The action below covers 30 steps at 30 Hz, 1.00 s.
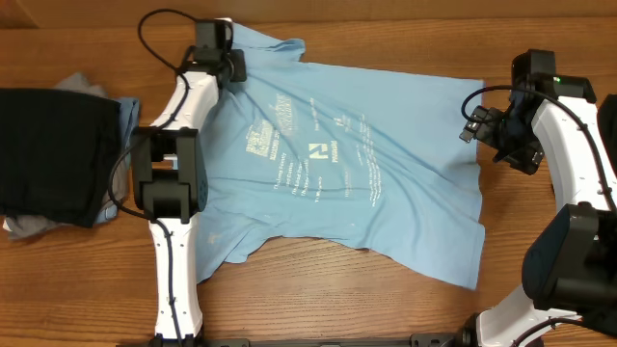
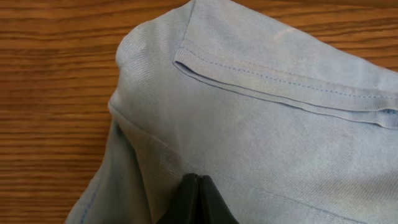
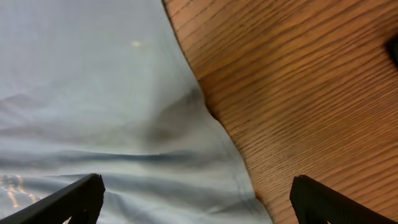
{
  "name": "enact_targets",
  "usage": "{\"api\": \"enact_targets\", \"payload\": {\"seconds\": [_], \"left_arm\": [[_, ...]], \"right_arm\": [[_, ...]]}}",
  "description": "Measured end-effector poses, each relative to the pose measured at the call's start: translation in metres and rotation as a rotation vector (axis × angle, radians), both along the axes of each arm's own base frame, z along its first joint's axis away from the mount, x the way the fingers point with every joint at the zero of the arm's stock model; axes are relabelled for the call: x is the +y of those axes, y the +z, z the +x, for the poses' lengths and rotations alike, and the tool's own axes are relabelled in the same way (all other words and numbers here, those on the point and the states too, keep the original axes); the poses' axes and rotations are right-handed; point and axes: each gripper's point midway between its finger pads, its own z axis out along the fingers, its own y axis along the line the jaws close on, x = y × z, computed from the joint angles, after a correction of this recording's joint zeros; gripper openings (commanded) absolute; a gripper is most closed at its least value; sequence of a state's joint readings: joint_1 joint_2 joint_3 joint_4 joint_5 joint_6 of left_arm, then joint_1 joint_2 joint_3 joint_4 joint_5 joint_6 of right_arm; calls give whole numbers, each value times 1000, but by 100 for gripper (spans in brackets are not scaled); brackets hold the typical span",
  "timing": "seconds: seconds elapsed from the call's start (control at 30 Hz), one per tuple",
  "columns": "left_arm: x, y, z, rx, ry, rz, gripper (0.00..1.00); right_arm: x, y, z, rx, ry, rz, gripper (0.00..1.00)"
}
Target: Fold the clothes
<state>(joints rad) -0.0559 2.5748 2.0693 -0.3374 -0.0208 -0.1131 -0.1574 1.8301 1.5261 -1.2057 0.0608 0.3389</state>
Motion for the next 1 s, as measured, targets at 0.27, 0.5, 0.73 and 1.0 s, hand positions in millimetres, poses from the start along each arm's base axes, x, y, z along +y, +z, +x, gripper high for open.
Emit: {"api": "enact_targets", "payload": {"seconds": [0.27,0.5,0.73,1.0], "left_arm": [[-6,32,-5,-6,6,6,16],[-21,187,-71,-12,84,-93,4],[-15,287,-193,96,143,-148,4],[-15,221,-280,578,160,-112,4]], "right_arm": [[0,0,0,0,-1,0,100],[0,0,0,-1,0,-1,100],[0,0,0,0,-1,0,100],[0,0,0,0,-1,0,100]]}}
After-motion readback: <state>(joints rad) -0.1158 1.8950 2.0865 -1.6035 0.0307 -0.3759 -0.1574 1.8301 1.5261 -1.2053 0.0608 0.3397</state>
